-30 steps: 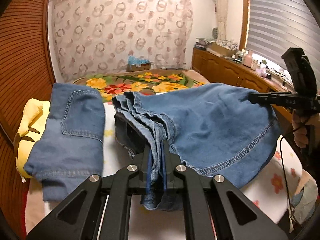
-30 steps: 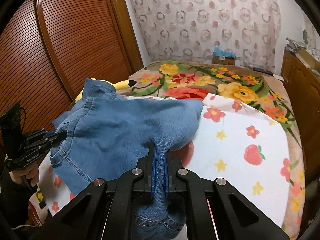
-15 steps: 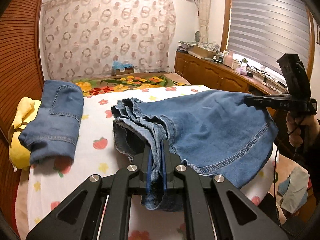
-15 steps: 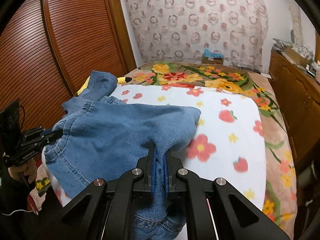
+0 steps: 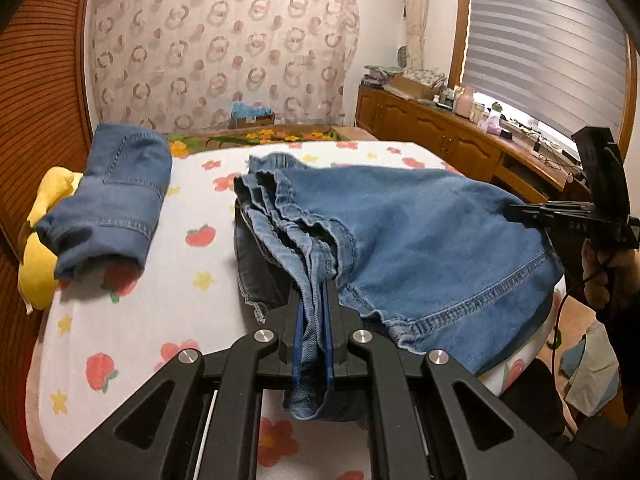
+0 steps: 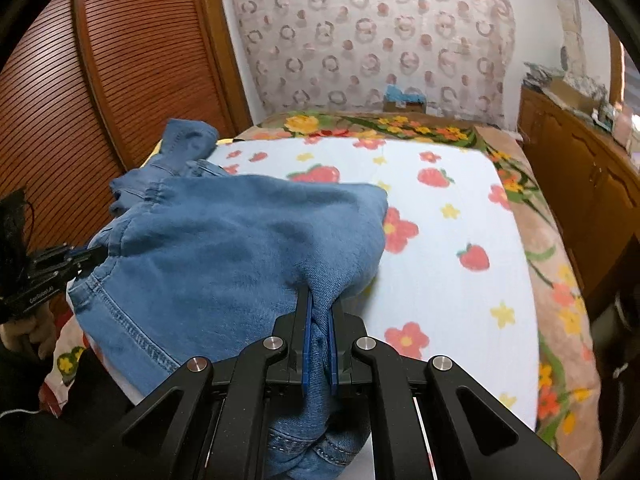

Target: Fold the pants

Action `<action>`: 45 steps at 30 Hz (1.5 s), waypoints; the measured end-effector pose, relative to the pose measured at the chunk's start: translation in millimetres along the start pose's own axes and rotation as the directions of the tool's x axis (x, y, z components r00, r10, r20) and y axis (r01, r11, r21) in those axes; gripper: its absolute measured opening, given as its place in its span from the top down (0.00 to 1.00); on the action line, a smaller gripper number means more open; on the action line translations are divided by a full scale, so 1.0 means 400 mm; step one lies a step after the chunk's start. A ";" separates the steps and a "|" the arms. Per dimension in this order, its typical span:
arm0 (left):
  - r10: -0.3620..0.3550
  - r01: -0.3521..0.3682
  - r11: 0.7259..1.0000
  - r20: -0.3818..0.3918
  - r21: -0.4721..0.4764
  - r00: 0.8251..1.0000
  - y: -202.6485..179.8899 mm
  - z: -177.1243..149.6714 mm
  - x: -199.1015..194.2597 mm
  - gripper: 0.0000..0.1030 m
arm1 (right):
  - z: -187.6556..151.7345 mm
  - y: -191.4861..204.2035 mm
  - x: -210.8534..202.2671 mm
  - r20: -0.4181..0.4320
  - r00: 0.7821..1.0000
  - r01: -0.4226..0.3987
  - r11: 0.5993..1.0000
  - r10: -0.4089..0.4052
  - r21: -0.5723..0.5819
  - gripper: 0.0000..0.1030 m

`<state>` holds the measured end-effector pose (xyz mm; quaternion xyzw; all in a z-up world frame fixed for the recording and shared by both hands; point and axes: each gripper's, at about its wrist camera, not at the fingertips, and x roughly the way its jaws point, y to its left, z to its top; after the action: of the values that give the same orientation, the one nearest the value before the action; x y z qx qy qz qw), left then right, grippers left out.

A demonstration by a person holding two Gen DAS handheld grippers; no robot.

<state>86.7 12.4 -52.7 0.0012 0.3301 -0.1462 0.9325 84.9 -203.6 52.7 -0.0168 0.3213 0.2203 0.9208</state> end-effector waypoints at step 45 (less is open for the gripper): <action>-0.035 0.035 0.999 0.043 -0.010 0.998 -0.058 0.031 -0.028 0.17 | -0.032 -0.023 0.035 -0.039 0.999 0.001 0.993 0.004 0.117 0.64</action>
<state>79.6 -8.1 -33.9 -0.0129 0.3109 -0.1605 0.9367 91.1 -208.7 33.3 0.0331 0.3517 0.2014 0.9136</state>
